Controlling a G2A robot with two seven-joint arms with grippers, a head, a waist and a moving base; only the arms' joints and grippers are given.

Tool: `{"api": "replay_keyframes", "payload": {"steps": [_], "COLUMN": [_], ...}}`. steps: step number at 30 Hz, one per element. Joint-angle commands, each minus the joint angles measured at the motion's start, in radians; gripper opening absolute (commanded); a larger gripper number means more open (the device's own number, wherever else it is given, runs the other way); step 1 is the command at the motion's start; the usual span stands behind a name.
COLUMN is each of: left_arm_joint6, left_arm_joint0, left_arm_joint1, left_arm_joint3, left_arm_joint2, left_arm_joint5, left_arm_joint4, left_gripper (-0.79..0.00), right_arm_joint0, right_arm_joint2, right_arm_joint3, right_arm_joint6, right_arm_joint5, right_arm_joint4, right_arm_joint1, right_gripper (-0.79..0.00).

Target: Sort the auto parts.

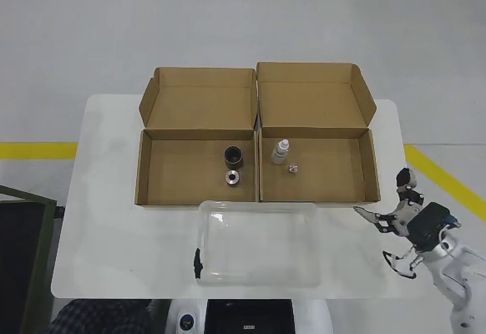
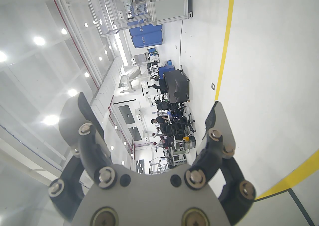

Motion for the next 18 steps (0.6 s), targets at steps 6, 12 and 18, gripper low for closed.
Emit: {"api": "replay_keyframes", "payload": {"steps": [6, 12, 18], "left_arm_joint6": [0.0, 0.0, 0.0], "left_arm_joint0": [0.0, 0.0, 0.0], "left_arm_joint1": [0.0, 0.0, 0.0], "left_arm_joint3": [0.0, 0.0, 0.0], "left_arm_joint2": [0.0, 0.0, 0.0], "left_arm_joint5": [0.0, 0.0, 0.0], "left_arm_joint4": [0.0, 0.0, 0.0], "left_gripper": [-0.001, -0.001, -0.001], "right_arm_joint0": [-0.009, -0.01, -0.01], "right_arm_joint2": [0.013, 0.013, 0.013], "right_arm_joint3": [0.019, 0.02, 0.02], "right_arm_joint6": [-0.008, -0.006, -0.006], "right_arm_joint5": [0.015, 0.016, 0.015], "right_arm_joint4": [0.022, 0.025, 0.025], "right_arm_joint1": [0.001, 0.001, 0.001], "right_gripper": [0.0, 0.0, 0.0]}}
